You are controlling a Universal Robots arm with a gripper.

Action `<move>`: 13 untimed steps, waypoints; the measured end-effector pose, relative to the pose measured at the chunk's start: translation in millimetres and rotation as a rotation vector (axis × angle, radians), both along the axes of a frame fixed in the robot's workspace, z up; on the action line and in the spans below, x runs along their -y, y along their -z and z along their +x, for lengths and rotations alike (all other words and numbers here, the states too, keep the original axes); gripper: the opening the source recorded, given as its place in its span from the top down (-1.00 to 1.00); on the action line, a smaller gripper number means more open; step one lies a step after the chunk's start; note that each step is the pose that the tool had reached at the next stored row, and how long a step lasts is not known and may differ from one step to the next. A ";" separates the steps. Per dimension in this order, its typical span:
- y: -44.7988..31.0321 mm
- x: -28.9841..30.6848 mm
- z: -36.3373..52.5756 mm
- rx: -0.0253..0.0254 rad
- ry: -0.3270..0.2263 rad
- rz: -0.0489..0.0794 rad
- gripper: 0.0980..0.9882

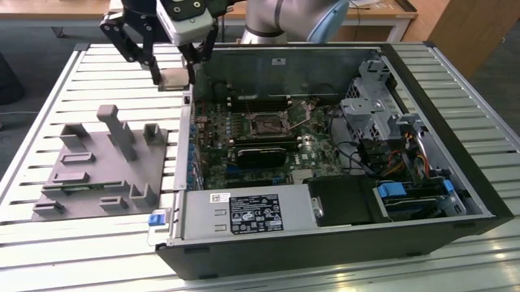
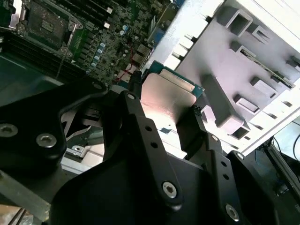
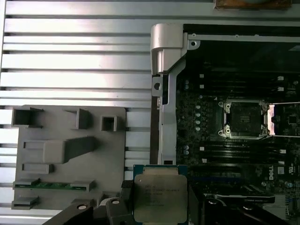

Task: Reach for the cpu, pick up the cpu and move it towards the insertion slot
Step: 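Pick up the cpu and move it towards the insertion slot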

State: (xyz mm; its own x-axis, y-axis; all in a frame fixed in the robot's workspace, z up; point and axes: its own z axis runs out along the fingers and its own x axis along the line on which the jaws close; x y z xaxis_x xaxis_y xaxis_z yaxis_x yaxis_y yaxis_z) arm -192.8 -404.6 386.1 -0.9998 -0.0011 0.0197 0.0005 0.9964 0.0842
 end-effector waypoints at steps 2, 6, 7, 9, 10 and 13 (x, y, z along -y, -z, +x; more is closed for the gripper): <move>0.3 -1.0 3.9 0.0000 0.003 0.000 0.00; 1.0 -2.5 11.5 0.0000 0.009 0.000 0.00; 1.2 -2.9 13.9 0.0000 0.011 0.000 0.00; 1.6 -3.7 18.9 0.0000 0.012 0.000 0.00; 1.8 -4.1 21.6 0.0000 0.013 0.000 0.00; 2.4 -5.6 29.4 0.0000 0.014 0.000 0.00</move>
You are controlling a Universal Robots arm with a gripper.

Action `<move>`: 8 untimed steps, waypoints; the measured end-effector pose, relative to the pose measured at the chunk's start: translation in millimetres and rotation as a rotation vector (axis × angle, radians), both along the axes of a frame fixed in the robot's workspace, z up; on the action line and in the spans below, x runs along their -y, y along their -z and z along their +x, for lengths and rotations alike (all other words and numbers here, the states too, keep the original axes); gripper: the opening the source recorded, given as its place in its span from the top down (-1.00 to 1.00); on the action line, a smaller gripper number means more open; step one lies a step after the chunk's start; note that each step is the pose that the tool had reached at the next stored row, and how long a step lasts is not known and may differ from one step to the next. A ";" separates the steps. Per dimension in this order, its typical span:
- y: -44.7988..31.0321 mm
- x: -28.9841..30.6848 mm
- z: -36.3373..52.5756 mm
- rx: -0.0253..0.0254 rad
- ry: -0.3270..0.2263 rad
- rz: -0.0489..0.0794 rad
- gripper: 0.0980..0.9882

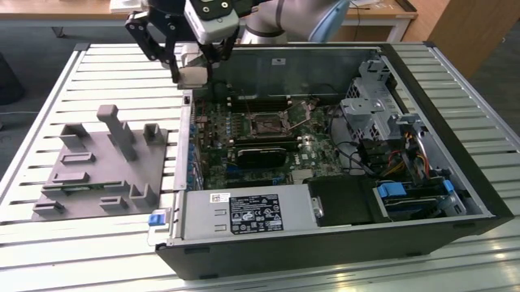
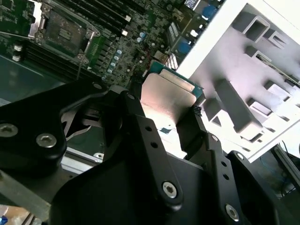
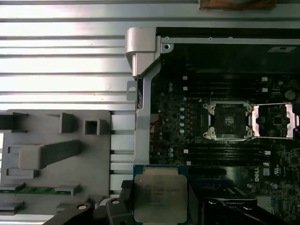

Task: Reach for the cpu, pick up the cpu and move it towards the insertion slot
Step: 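Pick up the cpu and move it towards the insertion slot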

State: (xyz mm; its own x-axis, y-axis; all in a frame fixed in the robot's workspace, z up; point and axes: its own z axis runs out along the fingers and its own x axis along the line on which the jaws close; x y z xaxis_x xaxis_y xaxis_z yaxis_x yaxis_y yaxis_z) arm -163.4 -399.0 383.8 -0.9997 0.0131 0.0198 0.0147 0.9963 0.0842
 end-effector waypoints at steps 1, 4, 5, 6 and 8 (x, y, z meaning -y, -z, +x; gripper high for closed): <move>0.2 -0.6 2.8 0.0000 0.000 0.000 0.00; 0.8 -2.0 10.5 0.0000 0.002 0.000 0.00; 1.0 -2.5 13.1 0.0000 0.002 0.000 0.00; 1.1 -3.1 15.6 0.0000 0.003 0.000 0.00; 1.4 -4.1 20.6 0.0000 0.004 0.000 0.00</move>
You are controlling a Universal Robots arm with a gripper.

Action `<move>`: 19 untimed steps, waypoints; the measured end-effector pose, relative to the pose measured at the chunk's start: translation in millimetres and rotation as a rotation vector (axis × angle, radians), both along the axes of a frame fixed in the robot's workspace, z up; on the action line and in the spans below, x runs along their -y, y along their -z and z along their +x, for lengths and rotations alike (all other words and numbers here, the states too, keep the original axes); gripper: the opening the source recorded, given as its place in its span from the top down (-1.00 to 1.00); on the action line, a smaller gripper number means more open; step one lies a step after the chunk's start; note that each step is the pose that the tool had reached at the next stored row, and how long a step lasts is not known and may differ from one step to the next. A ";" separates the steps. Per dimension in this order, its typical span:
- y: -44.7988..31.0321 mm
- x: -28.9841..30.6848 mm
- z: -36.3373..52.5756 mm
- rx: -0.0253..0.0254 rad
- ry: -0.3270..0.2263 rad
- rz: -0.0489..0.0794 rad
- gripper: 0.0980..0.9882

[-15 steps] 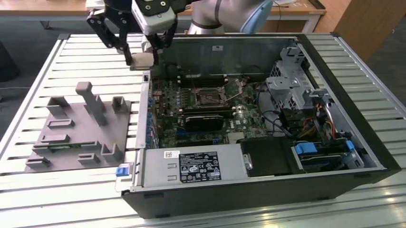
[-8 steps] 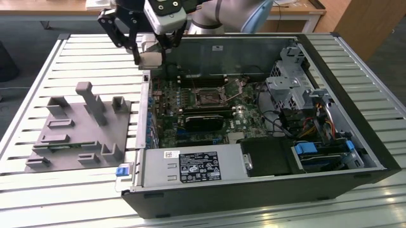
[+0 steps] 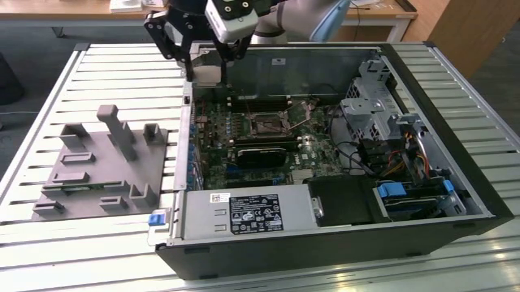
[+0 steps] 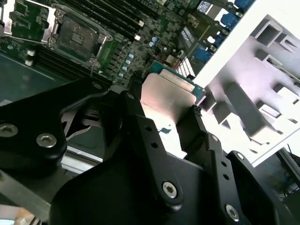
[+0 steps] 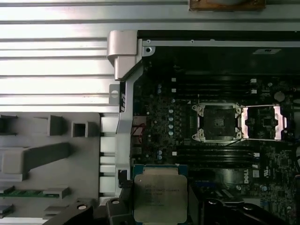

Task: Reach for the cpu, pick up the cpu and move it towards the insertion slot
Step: 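Pick up the cpu and move it towards the insertion slot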

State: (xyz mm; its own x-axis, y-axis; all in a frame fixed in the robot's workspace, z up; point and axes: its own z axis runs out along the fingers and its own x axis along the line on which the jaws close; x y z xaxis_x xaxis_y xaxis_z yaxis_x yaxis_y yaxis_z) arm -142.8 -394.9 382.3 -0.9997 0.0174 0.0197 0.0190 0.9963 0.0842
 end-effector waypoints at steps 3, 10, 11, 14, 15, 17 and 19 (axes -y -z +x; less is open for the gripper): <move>0.6 -1.5 8.0 0.0000 0.002 0.000 0.00; 1.5 -5.9 26.4 0.0009 0.005 0.000 0.00; 1.7 -6.7 28.9 0.0009 0.005 0.000 0.00; 2.1 -9.1 36.4 0.0012 0.006 0.000 0.00; 2.2 -9.9 39.0 0.0012 0.007 0.000 0.00; 2.4 -11.1 43.9 0.0016 0.008 0.000 0.00; 2.6 -12.2 48.8 0.0018 0.008 0.000 0.00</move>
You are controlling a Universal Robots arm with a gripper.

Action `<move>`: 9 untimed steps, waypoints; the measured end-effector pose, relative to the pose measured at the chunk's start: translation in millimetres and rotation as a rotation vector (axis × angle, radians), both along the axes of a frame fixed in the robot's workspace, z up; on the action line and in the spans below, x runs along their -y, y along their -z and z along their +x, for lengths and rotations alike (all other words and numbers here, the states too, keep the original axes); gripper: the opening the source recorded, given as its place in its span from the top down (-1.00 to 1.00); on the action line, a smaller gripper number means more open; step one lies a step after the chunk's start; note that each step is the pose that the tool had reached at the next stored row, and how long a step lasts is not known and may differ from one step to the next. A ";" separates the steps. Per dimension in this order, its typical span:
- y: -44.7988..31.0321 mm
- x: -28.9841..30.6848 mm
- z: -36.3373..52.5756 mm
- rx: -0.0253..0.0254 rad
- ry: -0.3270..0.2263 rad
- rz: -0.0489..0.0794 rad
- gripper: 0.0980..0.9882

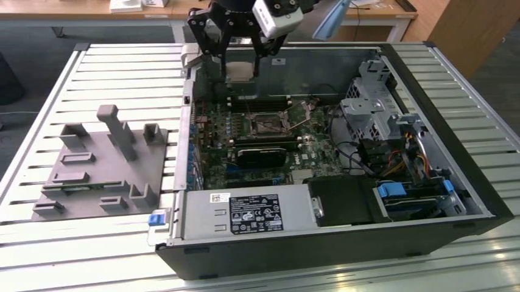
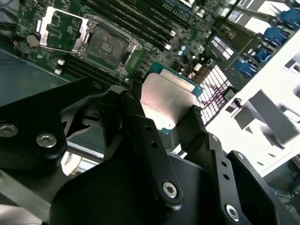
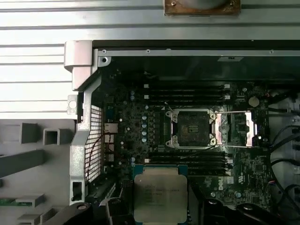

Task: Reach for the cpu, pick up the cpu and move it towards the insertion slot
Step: 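Pick up the cpu and move it towards the insertion slot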

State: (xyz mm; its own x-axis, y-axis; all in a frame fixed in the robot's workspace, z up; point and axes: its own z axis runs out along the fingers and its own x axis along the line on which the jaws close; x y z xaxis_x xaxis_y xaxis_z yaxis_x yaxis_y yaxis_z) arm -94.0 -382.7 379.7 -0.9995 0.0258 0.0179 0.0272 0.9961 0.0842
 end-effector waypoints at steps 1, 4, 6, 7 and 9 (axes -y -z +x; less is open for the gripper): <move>0.1 -0.5 2.4 0.0002 0.000 0.000 0.00; 0.5 -2.0 9.6 0.0010 0.002 0.000 0.00; 0.8 -3.0 14.2 0.0016 0.003 0.000 0.00; 0.9 -3.5 16.4 0.0020 0.004 0.000 0.00; 1.1 -4.4 21.1 0.0027 0.005 0.000 0.00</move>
State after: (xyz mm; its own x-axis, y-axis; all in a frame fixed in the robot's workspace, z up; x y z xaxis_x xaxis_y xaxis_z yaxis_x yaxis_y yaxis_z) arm -72.9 -378.3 378.6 -0.9994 0.0311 0.0152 0.0323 0.9959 0.0843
